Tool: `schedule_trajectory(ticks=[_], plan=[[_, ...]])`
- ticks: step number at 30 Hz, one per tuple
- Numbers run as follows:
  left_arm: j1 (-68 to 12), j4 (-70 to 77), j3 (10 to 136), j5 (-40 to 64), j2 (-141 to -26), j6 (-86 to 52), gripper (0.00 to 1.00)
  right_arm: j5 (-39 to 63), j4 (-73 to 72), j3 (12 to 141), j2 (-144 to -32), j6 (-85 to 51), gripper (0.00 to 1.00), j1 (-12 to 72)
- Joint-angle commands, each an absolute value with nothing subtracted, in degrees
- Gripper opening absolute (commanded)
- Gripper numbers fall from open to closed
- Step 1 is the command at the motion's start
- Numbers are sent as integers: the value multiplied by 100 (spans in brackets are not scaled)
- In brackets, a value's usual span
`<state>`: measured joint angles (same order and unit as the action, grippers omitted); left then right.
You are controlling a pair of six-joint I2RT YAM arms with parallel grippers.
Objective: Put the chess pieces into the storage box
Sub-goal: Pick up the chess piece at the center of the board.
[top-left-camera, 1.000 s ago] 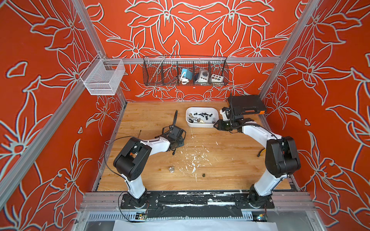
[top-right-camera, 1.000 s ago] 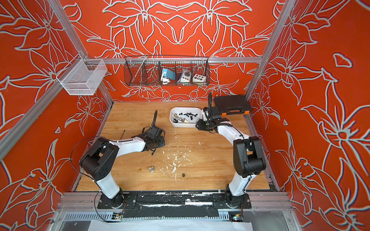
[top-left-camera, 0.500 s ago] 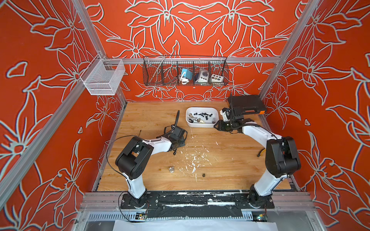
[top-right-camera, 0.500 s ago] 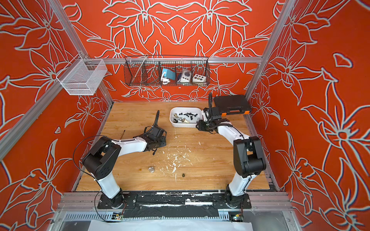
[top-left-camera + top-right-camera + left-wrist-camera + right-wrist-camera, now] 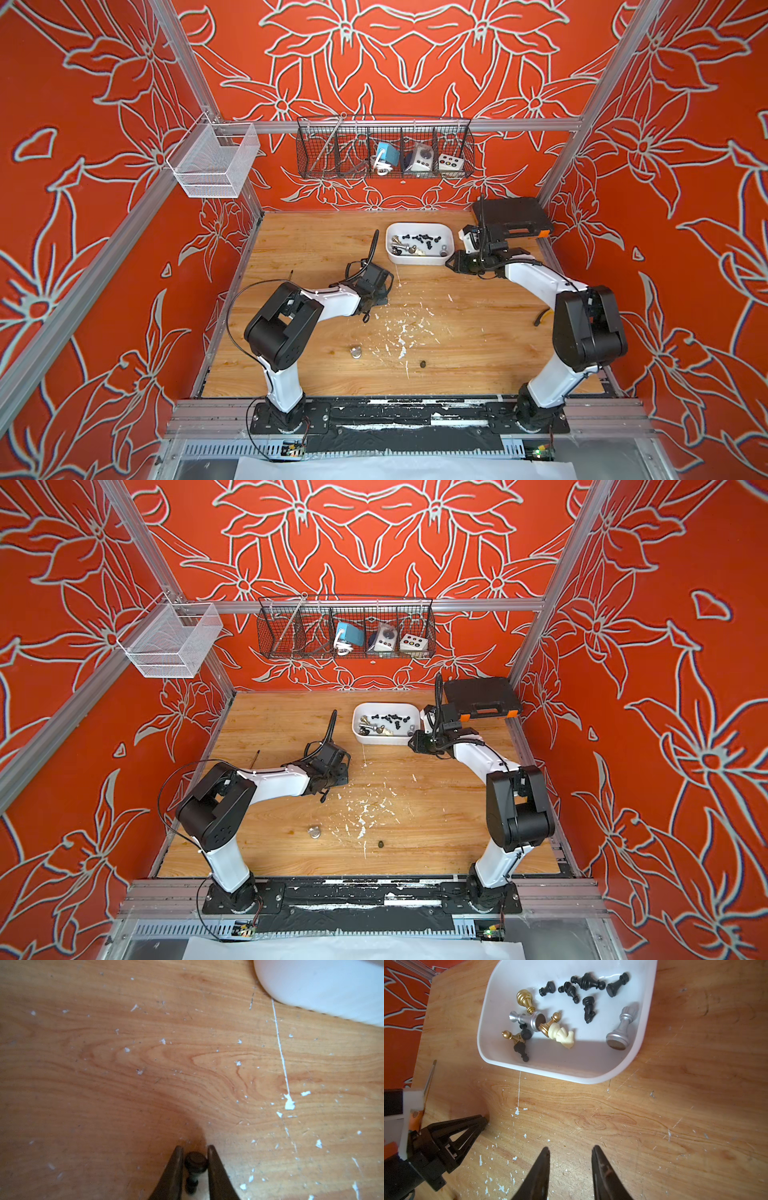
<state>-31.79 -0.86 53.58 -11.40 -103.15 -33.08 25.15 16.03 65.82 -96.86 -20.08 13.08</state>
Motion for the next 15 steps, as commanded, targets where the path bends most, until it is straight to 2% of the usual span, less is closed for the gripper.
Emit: schedule_trajectory(ticks=[1, 15], plan=[[-3274, -789, 5211, -993, -10666, -3201, 20, 2520, 1565, 6456, -9479, -2039, 36, 1264], [-3314, -1205, 6101, -1072, -10310, -2763, 18, 2466, 1633, 6390, -9272, -2026, 36, 1169]])
